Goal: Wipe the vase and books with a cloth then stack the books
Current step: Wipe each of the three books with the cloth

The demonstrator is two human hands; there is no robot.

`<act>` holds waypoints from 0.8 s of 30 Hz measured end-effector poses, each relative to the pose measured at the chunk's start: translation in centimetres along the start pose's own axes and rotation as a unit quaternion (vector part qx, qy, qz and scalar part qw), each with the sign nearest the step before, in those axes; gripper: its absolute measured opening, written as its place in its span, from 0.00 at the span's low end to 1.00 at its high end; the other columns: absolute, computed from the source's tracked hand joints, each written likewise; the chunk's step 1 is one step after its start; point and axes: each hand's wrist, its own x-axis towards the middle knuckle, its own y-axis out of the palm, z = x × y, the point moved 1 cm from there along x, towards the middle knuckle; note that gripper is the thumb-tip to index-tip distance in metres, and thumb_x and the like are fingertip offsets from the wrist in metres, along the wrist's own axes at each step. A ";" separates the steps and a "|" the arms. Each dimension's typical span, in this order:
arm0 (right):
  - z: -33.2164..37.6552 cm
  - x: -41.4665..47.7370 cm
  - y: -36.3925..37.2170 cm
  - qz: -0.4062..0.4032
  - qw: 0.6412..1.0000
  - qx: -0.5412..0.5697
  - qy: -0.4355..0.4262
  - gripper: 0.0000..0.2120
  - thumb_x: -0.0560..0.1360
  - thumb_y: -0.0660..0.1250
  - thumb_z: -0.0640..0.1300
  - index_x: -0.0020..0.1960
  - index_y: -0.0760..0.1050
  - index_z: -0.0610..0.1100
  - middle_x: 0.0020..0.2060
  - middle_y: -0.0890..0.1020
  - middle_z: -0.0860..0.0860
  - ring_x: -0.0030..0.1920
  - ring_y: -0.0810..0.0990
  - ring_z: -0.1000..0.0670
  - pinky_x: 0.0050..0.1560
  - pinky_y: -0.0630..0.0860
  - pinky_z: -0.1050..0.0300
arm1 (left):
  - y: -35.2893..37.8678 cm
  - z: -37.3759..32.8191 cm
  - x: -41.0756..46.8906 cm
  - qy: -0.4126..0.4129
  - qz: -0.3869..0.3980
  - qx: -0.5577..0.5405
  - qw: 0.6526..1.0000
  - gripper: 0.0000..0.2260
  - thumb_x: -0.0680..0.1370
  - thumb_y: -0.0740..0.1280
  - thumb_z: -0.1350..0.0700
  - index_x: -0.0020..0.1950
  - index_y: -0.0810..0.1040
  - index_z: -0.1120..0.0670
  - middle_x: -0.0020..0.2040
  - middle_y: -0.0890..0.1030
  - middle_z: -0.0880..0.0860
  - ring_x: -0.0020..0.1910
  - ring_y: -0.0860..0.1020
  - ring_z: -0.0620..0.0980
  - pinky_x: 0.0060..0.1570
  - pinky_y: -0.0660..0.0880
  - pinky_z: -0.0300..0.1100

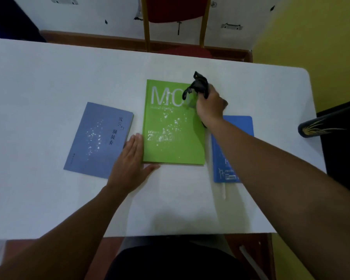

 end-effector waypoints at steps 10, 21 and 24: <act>-0.5 -3.5 6.8 0.207 0.913 -0.221 -0.274 0.39 0.77 0.64 0.39 0.84 0.53 0.50 0.84 0.52 0.52 0.84 0.45 0.44 0.83 0.38 0.42 | -0.6 -0.3 0.2 0.010 -0.013 -0.063 0.998 0.41 0.77 0.57 0.39 0.77 0.58 0.70 0.78 0.63 0.68 0.78 0.59 0.65 0.76 0.60 0.59; -5.3 -15.0 3.1 0.316 0.879 -0.125 -0.336 0.30 0.75 0.61 0.39 0.77 0.71 0.46 0.78 0.69 0.51 0.82 0.60 0.48 0.84 0.47 0.46 | -1.2 -0.5 0.0 0.005 -0.010 -0.065 0.998 0.32 0.81 0.67 0.52 0.76 0.61 0.71 0.76 0.65 0.69 0.77 0.61 0.67 0.72 0.67 0.62; -7.7 -16.3 0.5 0.315 0.890 -0.086 -0.318 0.28 0.71 0.62 0.33 0.71 0.77 0.43 0.74 0.75 0.50 0.79 0.67 0.50 0.83 0.56 0.45 | -1.7 -0.7 0.1 0.004 -0.004 -0.054 0.999 0.36 0.77 0.74 0.57 0.77 0.60 0.70 0.77 0.64 0.69 0.77 0.61 0.67 0.74 0.62 0.61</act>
